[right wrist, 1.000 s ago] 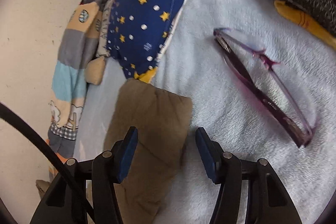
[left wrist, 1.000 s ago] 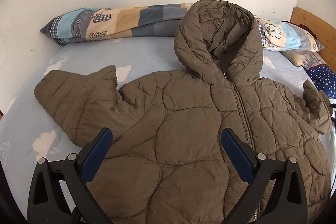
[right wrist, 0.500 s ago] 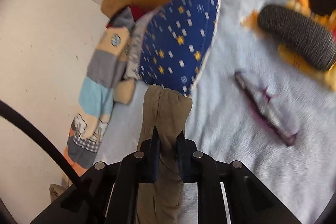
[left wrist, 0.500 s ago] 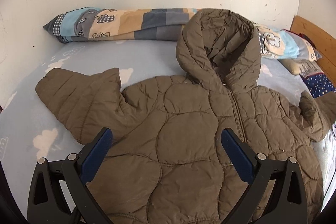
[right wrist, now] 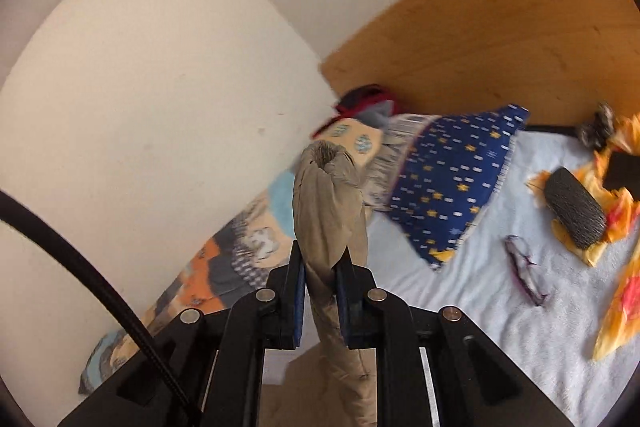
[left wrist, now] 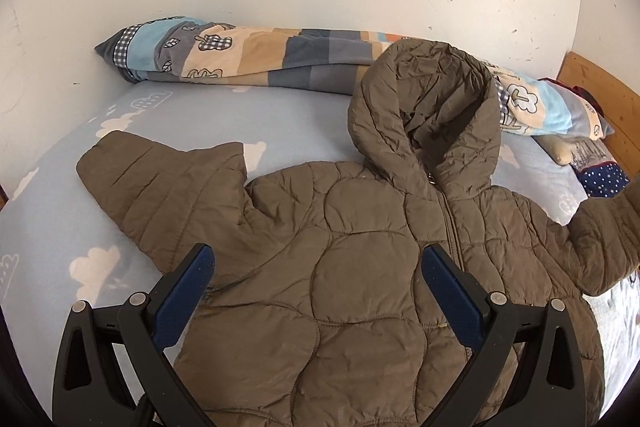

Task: Fold large clothes
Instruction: 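Lift the gripped sleeve with the right tool and fold it across the jacket body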

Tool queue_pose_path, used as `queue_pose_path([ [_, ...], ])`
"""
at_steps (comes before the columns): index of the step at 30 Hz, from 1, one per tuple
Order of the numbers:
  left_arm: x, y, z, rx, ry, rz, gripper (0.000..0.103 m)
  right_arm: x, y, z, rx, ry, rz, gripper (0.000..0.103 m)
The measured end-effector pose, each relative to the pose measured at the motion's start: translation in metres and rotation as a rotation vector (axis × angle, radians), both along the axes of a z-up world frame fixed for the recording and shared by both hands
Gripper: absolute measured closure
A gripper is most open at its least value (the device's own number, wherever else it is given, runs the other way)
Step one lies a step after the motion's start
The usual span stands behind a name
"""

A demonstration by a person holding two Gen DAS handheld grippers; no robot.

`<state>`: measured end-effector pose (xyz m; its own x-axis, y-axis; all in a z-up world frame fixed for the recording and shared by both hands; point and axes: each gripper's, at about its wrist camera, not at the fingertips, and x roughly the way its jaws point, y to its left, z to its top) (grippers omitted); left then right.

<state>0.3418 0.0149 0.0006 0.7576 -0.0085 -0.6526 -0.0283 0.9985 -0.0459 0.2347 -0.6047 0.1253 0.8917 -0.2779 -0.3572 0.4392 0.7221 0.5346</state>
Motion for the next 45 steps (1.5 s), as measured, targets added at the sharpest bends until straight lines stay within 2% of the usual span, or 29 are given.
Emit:
queue_pose_path([
  [7,-0.002,0.009,0.006,-0.01,-0.012,0.011,0.0,0.032,0.098,0.043,-0.082,-0.052,0.251,0.089],
  [10,-0.004,0.016,0.009,-0.018,-0.018,0.023,0.0,0.051,0.154,0.049,-0.118,-0.04,0.394,0.089],
  [12,-0.004,0.021,0.011,-0.027,-0.019,0.039,0.0,0.065,0.189,0.042,-0.123,-0.018,0.491,0.089],
  [14,-0.005,0.026,0.011,-0.036,-0.016,0.047,0.0,0.079,0.229,0.03,-0.14,0.022,0.58,0.089],
  [17,-0.006,0.033,0.013,-0.04,-0.018,0.061,0.0,0.101,0.291,-0.005,-0.169,0.108,0.708,0.089],
  [22,-0.008,0.043,0.014,-0.046,-0.013,0.089,0.0,0.13,0.371,-0.088,-0.148,0.27,0.868,0.089],
  [25,-0.008,0.048,0.013,-0.049,-0.01,0.099,0.0,0.14,0.403,-0.138,-0.093,0.345,0.958,0.089],
  [28,-0.007,0.051,0.012,-0.052,-0.005,0.107,0.0,0.143,0.429,-0.175,-0.06,0.391,1.026,0.089],
  [31,-0.006,0.052,0.012,-0.056,-0.001,0.102,0.0,0.146,0.442,-0.197,-0.057,0.423,1.053,0.089],
  [34,-0.005,0.051,0.012,-0.054,-0.002,0.098,0.0,0.145,0.449,-0.207,-0.039,0.463,1.079,0.079],
  [36,-0.004,0.052,0.013,-0.063,0.0,0.097,0.0,0.148,0.453,-0.207,0.012,0.485,1.115,0.058],
  [37,-0.004,0.052,0.013,-0.066,-0.001,0.098,0.0,0.146,0.449,-0.203,0.032,0.48,1.117,0.055],
  [41,-0.006,0.05,0.014,-0.068,-0.001,0.094,0.0,0.14,0.441,-0.176,0.044,0.417,1.118,0.053],
  [45,-0.005,0.049,0.014,-0.076,0.002,0.089,0.0,0.138,0.397,-0.146,0.051,0.332,0.987,0.053],
])
